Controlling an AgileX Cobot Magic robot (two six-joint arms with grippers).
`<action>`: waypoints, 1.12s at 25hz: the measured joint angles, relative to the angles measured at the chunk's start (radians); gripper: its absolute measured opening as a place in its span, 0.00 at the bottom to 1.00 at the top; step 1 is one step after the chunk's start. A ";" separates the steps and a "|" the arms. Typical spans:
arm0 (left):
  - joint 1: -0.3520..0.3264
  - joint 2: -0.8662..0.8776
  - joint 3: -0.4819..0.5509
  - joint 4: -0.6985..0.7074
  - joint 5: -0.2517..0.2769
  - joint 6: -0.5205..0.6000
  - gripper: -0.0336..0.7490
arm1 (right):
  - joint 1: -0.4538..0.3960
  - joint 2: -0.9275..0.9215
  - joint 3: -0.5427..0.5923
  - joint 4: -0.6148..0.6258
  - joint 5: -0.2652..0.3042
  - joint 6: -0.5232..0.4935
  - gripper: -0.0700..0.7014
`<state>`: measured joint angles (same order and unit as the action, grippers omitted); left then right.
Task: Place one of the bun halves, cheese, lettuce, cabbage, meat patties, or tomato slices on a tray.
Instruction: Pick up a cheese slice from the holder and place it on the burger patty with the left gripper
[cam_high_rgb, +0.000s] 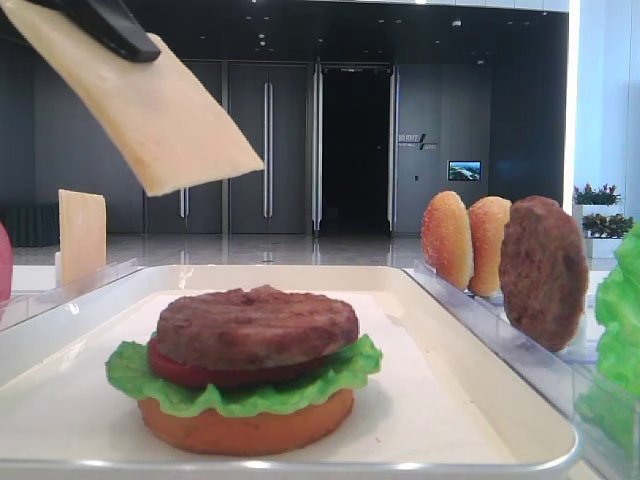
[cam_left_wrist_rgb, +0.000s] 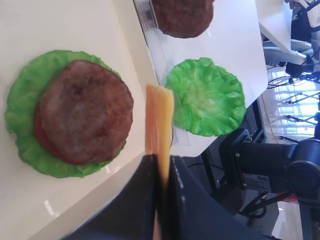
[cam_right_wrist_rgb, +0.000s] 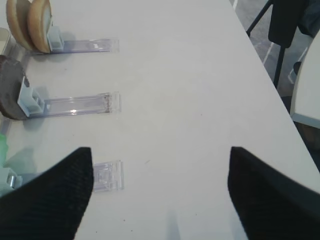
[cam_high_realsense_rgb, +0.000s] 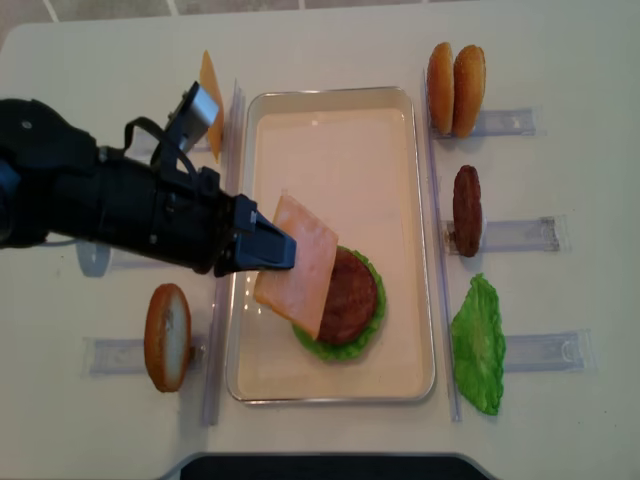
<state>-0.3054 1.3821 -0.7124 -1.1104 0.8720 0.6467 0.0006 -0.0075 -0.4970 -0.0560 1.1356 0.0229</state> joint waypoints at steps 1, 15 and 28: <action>0.000 0.000 0.009 -0.007 -0.003 0.008 0.08 | 0.000 0.000 0.000 0.000 0.000 0.000 0.81; -0.004 0.125 0.045 -0.283 -0.004 0.238 0.08 | 0.000 0.000 0.000 0.000 0.000 0.000 0.81; -0.078 0.160 0.046 -0.314 -0.073 0.286 0.08 | 0.000 0.000 0.000 0.000 0.000 0.000 0.81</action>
<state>-0.3835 1.5416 -0.6662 -1.4242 0.7994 0.9323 0.0006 -0.0075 -0.4970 -0.0560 1.1356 0.0229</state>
